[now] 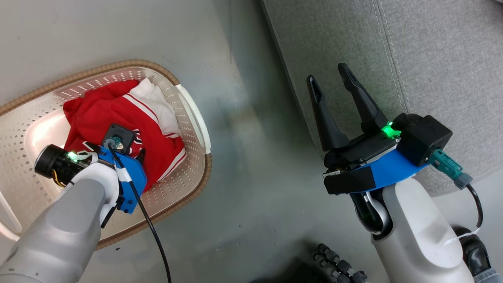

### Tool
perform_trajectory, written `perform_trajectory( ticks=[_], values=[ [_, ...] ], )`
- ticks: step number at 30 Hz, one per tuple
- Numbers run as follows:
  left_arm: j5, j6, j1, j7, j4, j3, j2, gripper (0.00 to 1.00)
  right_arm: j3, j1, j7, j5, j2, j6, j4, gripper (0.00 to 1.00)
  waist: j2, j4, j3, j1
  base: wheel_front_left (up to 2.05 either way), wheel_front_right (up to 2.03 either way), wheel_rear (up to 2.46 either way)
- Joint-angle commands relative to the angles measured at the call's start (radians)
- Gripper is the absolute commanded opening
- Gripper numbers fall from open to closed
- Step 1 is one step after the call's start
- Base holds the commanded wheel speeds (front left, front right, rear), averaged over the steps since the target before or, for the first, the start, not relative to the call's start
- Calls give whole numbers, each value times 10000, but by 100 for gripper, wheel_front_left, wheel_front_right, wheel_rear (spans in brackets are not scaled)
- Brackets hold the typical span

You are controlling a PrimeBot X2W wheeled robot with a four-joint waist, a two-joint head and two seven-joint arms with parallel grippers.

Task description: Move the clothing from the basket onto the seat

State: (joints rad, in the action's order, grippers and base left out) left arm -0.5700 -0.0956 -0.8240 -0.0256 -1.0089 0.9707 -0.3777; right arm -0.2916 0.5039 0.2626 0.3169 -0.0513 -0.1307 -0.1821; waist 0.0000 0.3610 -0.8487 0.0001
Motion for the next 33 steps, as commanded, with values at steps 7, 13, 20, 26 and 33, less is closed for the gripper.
perform_trajectory(
  ticks=[7,13,20,26,33],
  values=[
    [-9,175,-277,-264,-302,61,46,100,-62,208,32,94,16,-1,74,100,0,63,-140,-1,0,0,0],
    [-159,212,-301,-351,-458,34,174,85,-97,248,32,90,16,-1,47,100,0,47,-128,-1,0,0,0],
    [-253,152,-300,-347,-595,91,235,0,-77,250,32,21,16,-1,44,100,0,-13,-105,-1,0,0,0],
    [-351,108,-277,-279,-700,117,290,0,-67,244,33,-25,16,-1,45,100,0,-39,-75,-1,0,0,0],
    [-459,67,-235,-183,-796,154,422,0,-82,184,33,-33,16,-1,-25,100,0,-88,83,-1,0,0,0]
  ],
)
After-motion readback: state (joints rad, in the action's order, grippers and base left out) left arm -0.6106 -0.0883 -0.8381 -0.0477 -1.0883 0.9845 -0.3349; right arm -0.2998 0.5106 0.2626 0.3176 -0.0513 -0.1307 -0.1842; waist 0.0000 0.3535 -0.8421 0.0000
